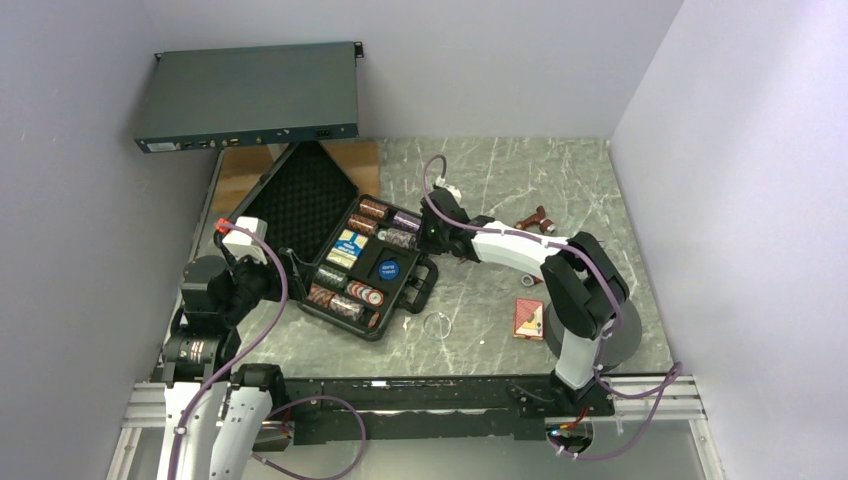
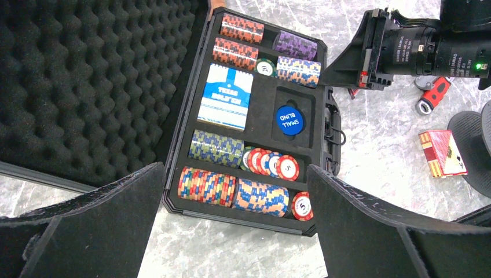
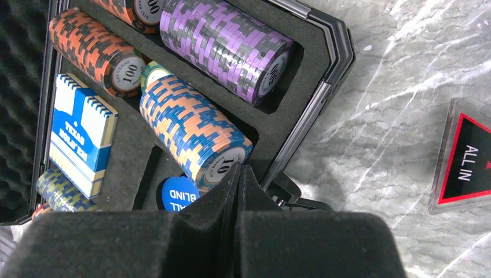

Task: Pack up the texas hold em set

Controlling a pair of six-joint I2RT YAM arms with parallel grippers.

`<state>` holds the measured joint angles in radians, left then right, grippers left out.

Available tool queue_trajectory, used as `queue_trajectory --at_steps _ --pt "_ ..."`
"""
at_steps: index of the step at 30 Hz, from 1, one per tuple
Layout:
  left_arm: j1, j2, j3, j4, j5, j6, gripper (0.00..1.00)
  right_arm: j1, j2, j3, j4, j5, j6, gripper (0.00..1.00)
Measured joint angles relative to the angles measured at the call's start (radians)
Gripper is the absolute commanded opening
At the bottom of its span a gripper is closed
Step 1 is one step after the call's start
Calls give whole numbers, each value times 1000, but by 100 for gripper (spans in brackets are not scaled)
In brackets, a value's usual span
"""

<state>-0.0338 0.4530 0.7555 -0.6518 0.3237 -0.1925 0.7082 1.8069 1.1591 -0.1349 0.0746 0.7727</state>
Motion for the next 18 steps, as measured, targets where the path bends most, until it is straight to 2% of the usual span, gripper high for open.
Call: queue_trajectory --at_steps 9,18 --pt "0 0 0 0 0 0 99 0 3 14 -20 1 -3 0" --pt "0 0 0 0 0 0 99 0 -121 -28 -76 25 -13 4"
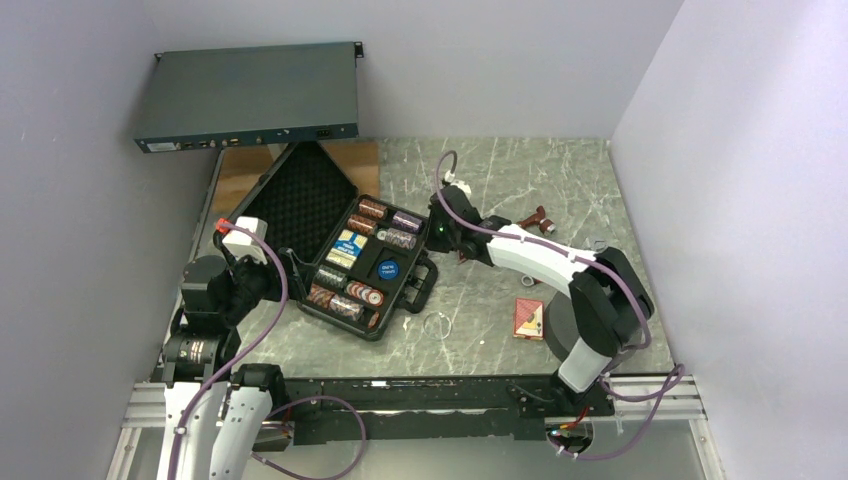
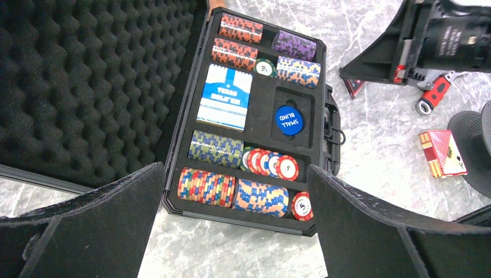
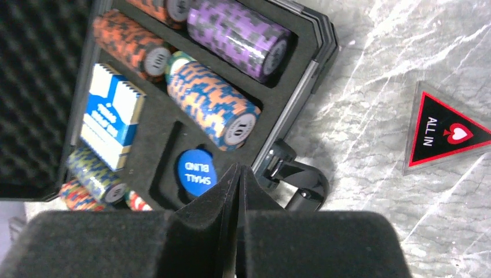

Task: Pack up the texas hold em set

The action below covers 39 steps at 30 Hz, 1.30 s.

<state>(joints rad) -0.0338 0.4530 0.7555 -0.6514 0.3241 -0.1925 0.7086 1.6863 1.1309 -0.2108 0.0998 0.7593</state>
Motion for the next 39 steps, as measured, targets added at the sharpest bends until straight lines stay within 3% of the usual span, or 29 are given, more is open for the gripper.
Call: queue_trajectory --at_steps 6,15,21,34,39 --pt "0 0 0 0 0 0 99 0 -43 40 -7 -10 -20 0" --pt "0 0 0 0 0 0 99 0 49 214 -17 -51 -31 0" --pt "0 0 0 0 0 0 99 0 127 232 -7 -79 -26 0" --pt "0 0 0 0 0 0 99 -23 105 -55 187 -180 19 0" --pt "0 1 0 0 0 0 99 -28 102 -64 206 -196 26 0"
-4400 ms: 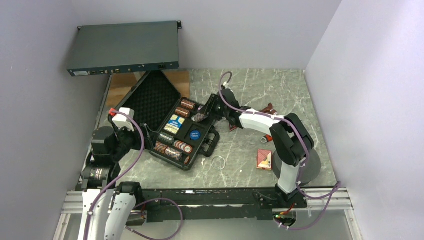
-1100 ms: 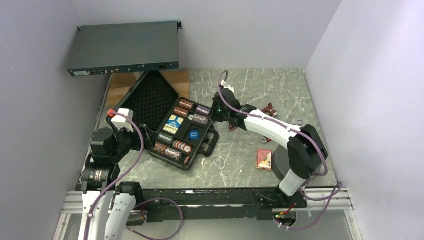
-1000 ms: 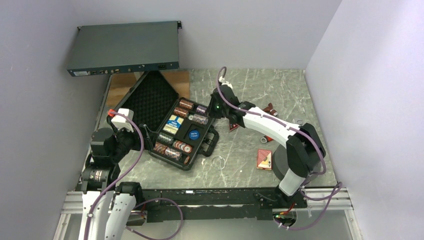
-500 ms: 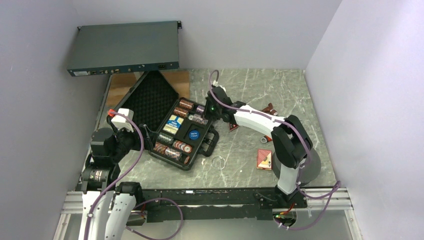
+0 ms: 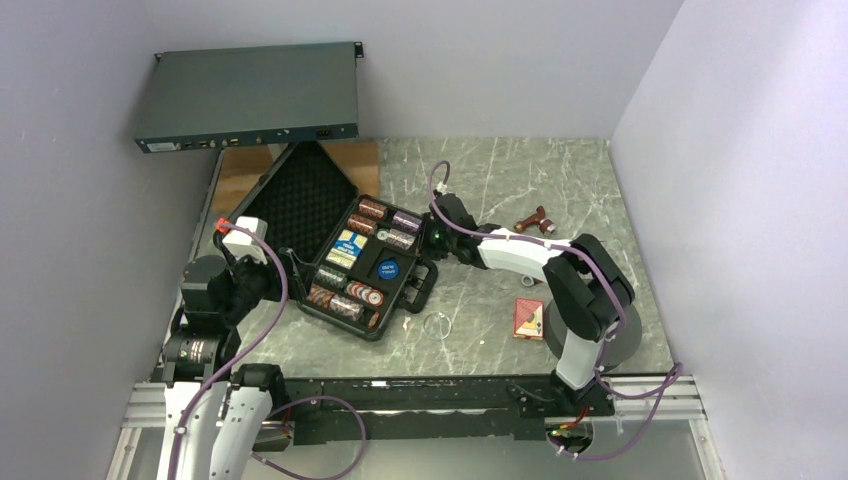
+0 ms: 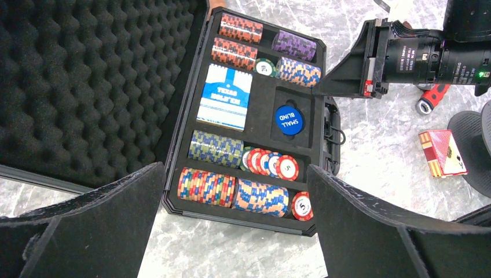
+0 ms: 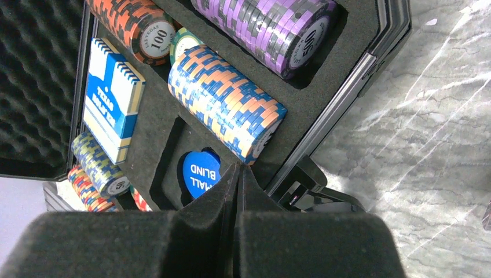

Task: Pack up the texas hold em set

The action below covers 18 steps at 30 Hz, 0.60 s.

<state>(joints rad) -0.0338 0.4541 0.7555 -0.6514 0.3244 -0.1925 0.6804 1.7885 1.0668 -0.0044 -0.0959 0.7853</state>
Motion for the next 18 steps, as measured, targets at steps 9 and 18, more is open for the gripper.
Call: queue_trajectory --at_steps 9,18 --pt "0 1 0 0 1 0 99 -5 -72 5 -132 48 -44 29" --pt "0 1 0 1 12 0 99 -7 -226 23 -302 136 -93 90"
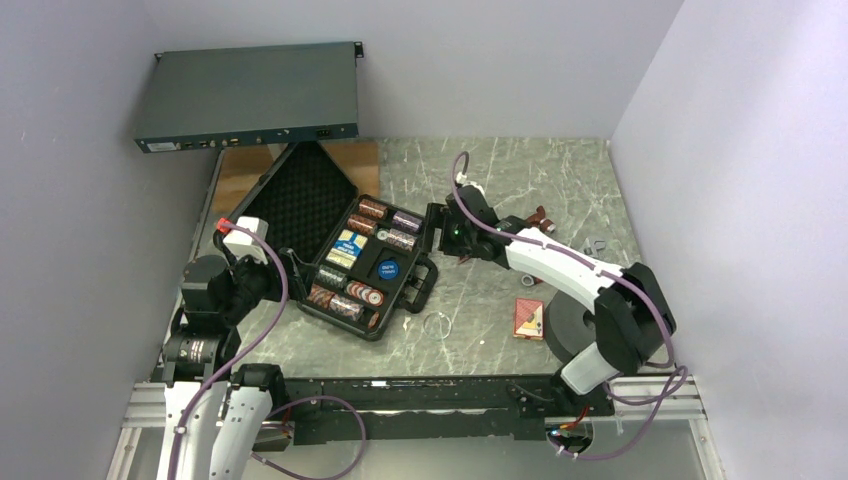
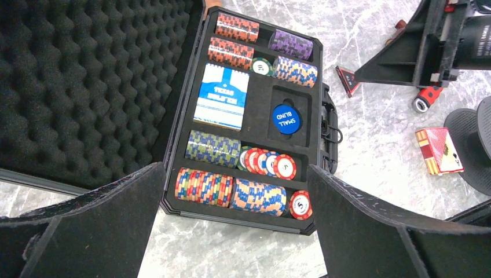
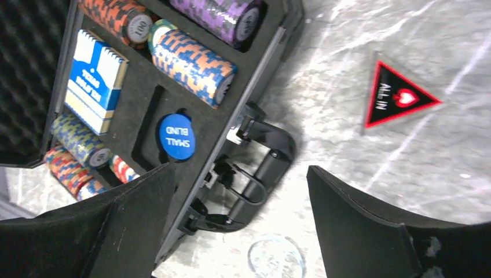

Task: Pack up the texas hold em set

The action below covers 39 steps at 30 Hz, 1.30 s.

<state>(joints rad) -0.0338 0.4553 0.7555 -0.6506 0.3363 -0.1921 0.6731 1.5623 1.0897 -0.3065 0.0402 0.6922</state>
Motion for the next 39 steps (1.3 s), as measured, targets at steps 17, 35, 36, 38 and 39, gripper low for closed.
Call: queue_trajectory --at_steps 17,35,36,38,39 --pt "0 -5 0 1 6 0 99 -7 -264 -107 -407 304 115 100" --pt "0 -21 0 2 6 0 99 -325 -528 -513 -443 242 259 100" --pt "0 -21 0 3 6 0 99 -335 -528 -520 -434 235 254 100" --pt "0 -22 0 2 6 0 99 -353 -535 -531 -420 227 246 100" --pt "0 -22 0 3 6 0 99 -360 -538 -537 -413 220 242 100"
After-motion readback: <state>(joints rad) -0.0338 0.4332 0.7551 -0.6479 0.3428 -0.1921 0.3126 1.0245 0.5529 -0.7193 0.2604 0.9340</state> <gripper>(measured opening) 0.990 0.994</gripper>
